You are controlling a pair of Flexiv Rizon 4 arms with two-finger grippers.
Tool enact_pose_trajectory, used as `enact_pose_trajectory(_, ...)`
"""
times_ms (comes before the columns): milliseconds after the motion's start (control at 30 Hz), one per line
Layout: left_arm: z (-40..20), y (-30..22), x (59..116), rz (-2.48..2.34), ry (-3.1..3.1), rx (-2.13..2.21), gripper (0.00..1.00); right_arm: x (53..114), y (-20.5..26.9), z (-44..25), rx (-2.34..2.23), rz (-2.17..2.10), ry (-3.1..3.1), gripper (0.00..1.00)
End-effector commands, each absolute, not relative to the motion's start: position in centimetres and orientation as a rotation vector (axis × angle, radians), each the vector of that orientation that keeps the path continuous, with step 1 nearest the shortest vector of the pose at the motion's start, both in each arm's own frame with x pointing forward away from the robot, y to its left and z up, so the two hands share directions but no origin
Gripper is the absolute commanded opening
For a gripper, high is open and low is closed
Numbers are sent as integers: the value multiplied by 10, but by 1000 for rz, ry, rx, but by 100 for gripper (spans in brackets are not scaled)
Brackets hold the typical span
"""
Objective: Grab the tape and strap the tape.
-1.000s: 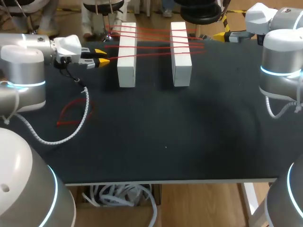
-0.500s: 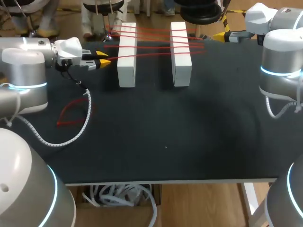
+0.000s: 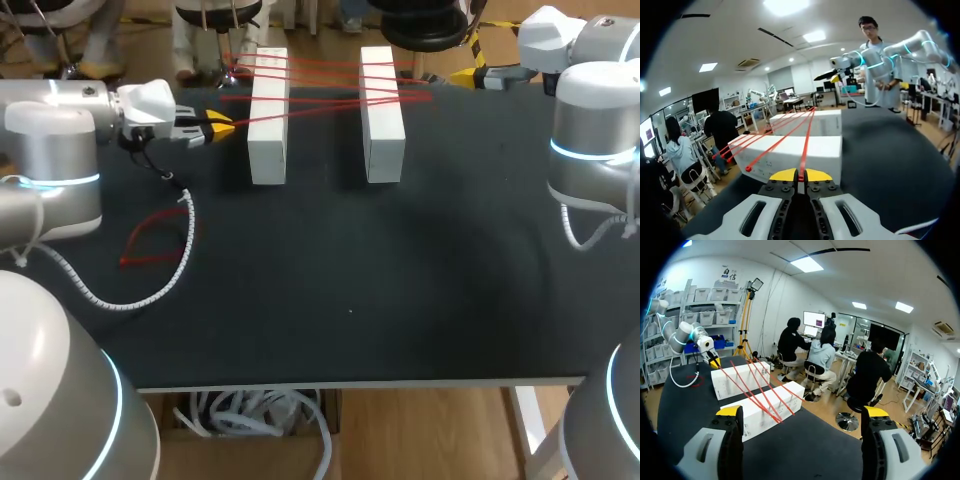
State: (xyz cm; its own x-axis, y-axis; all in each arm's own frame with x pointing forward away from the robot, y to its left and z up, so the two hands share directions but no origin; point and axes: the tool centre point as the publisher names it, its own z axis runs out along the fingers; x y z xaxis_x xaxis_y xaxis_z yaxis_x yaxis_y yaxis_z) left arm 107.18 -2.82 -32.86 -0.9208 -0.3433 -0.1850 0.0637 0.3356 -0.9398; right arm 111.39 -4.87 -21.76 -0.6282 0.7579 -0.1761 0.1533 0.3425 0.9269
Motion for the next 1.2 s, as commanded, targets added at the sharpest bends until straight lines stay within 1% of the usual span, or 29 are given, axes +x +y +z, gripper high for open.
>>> enact_pose_trajectory(33,-320,-30,1069,-1604,2271,-222,0,1114,-49,-217,793,1291,2008,100)
enact_pose_trajectory(600,-269,-55,1054,-1776,2270,-95,0,1114,-49,-217,793,1291,2008,100)
enact_pose_trajectory(967,-243,-58,1047,-1815,2284,-164,0,1114,-49,-217,793,1291,2008,100)
enact_pose_trajectory(1200,-243,-58,1047,-1815,2284,-164,0,1114,-49,-217,793,1291,2008,100)
